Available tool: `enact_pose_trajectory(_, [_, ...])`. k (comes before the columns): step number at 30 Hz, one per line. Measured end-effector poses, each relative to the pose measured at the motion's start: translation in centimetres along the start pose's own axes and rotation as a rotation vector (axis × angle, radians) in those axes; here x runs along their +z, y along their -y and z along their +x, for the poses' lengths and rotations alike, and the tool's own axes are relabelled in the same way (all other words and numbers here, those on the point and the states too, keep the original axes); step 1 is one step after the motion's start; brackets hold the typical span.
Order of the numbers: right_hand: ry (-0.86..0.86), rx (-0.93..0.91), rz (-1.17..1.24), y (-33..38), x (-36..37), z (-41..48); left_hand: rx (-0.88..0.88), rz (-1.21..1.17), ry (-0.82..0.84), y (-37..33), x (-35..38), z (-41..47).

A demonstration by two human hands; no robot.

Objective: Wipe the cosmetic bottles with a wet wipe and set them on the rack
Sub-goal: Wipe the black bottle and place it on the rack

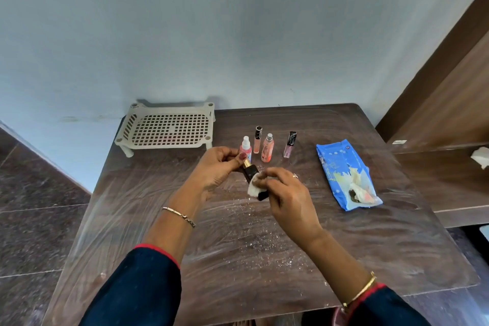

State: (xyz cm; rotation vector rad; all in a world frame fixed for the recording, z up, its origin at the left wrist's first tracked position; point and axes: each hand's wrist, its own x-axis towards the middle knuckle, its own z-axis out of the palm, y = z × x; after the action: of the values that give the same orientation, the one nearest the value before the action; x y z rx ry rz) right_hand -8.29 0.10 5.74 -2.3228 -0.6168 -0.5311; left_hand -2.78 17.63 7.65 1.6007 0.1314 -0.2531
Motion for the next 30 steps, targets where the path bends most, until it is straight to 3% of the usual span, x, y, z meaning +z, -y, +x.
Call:
enact_pose_trajectory(7, [0.01, 0.078, 0.103, -0.5, 0.5, -1.4, -0.016, -0.086, -0.034, 0.1, -1.2, -0.4])
enact_pose_trajectory(15, [0.018, -0.001, 0.07, -1.4, 2.2, 3.8, 0.053, -0.164, 0.057, 1.6, -0.2, 0.8])
enact_pose_trajectory(21, [0.036, -0.029, 0.03, -4.3, 4.2, 0.2, 0.028, -0.241, -0.035, 5.8, 1.4, 1.8])
enact_pose_trajectory(26, [0.078, -0.081, 0.006, -6.1, 4.7, -4.1, 0.056, -0.212, -0.067, 8.1, 1.3, 2.4])
enact_pose_trajectory(30, [0.027, -0.132, -0.048, -6.9, 5.1, -2.6, 0.089, -0.123, -0.007, 8.7, 1.5, 2.6])
